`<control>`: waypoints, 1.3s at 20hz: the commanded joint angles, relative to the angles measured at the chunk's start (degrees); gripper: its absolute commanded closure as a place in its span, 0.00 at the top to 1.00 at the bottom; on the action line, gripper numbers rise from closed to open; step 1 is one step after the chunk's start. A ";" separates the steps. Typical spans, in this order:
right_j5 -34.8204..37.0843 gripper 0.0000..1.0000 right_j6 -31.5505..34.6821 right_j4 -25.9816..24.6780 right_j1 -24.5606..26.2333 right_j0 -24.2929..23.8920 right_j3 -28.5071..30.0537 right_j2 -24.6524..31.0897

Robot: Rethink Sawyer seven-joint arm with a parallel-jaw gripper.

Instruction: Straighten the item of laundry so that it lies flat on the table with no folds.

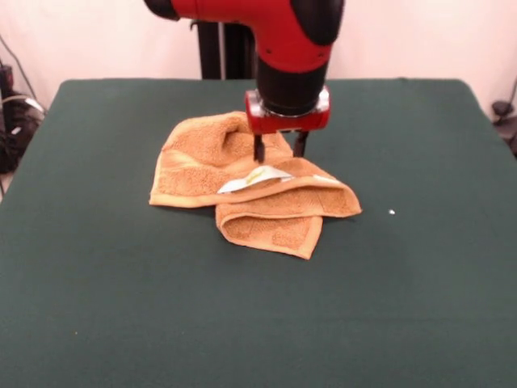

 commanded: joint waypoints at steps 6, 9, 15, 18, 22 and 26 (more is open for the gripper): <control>-6.15 1.00 -2.39 -2.70 3.94 -0.92 2.96 8.95; -10.19 1.00 -0.01 -3.36 4.53 -0.43 5.46 8.55; -14.28 1.00 2.79 -4.13 7.36 0.58 7.18 7.21; -17.27 1.00 4.01 -4.67 8.37 0.85 8.11 6.87; -19.95 1.00 4.63 -5.25 8.23 0.91 8.99 7.03; -17.88 1.00 4.43 -4.95 8.16 1.36 8.59 6.81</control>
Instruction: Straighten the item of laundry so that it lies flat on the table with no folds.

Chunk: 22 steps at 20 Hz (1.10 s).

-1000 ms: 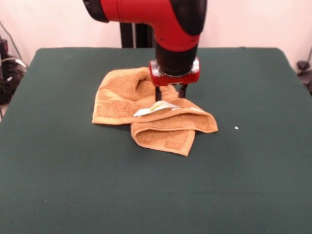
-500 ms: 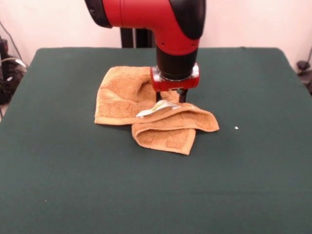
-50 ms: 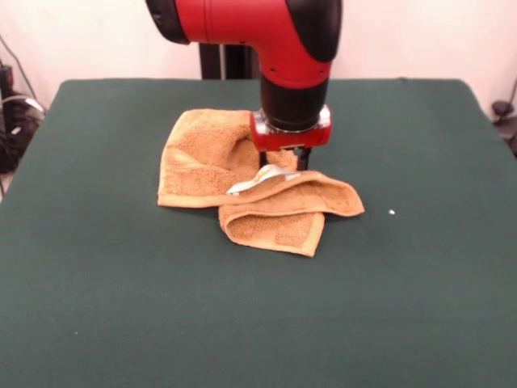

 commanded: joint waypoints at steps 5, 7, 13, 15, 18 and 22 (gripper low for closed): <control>-6.14 1.00 5.01 -1.82 5.70 2.70 5.29 5.27; -6.16 1.00 5.45 -1.70 5.67 2.93 5.27 5.04; -6.85 1.00 6.77 -1.51 5.42 3.66 5.58 4.42; -6.98 1.00 6.83 -1.36 5.47 3.54 5.73 4.54; -7.69 0.00 6.58 -1.43 5.54 3.15 6.06 4.95; -8.56 0.00 6.88 -1.38 5.48 3.00 6.44 5.06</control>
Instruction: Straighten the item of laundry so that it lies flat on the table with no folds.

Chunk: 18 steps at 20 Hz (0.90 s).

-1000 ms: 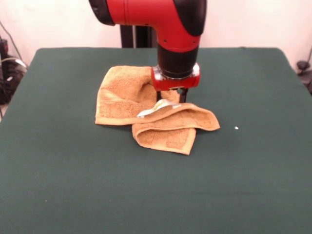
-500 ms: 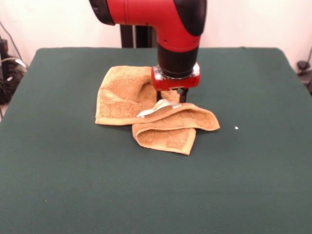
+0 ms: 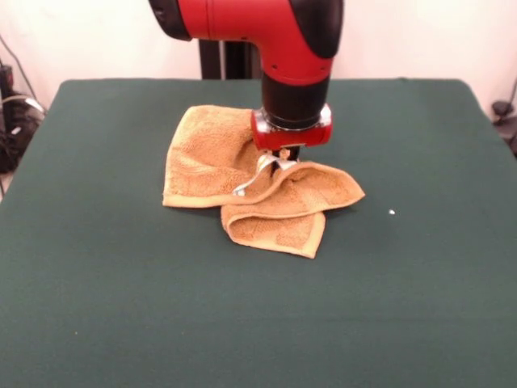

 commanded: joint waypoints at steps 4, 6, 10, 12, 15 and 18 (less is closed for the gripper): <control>-5.63 0.00 6.44 -1.26 5.65 3.33 5.74 4.91; -5.21 0.00 6.55 -1.04 5.47 3.43 5.81 4.86; -4.29 0.00 7.47 -0.30 4.67 3.73 6.43 4.52; -3.41 0.00 7.51 -0.03 3.90 3.79 6.87 4.43; -1.11 0.00 7.37 0.37 1.64 4.19 7.69 4.00; 3.22 0.00 6.78 0.99 -1.71 5.01 8.24 3.31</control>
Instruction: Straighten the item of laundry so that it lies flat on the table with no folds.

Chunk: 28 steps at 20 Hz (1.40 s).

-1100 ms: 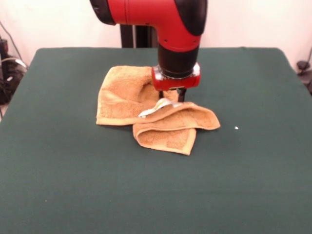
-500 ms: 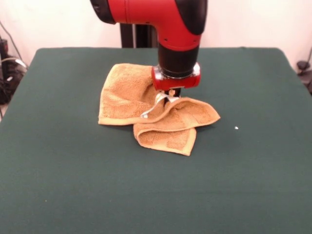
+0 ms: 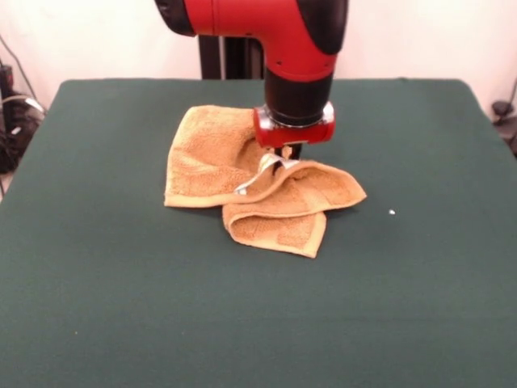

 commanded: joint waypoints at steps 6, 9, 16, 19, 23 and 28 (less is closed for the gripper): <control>11.16 0.00 5.93 2.58 -5.51 5.28 7.61 2.92; 12.68 0.00 6.35 3.00 -7.09 5.73 7.98 2.62; 16.38 0.00 7.05 3.91 -10.32 6.24 9.12 2.20; 16.94 0.00 7.86 4.51 -11.54 6.55 10.02 2.00; 18.37 0.00 9.45 5.51 -14.41 7.48 11.94 1.42; 18.25 0.00 10.51 6.98 -15.83 7.53 13.94 1.66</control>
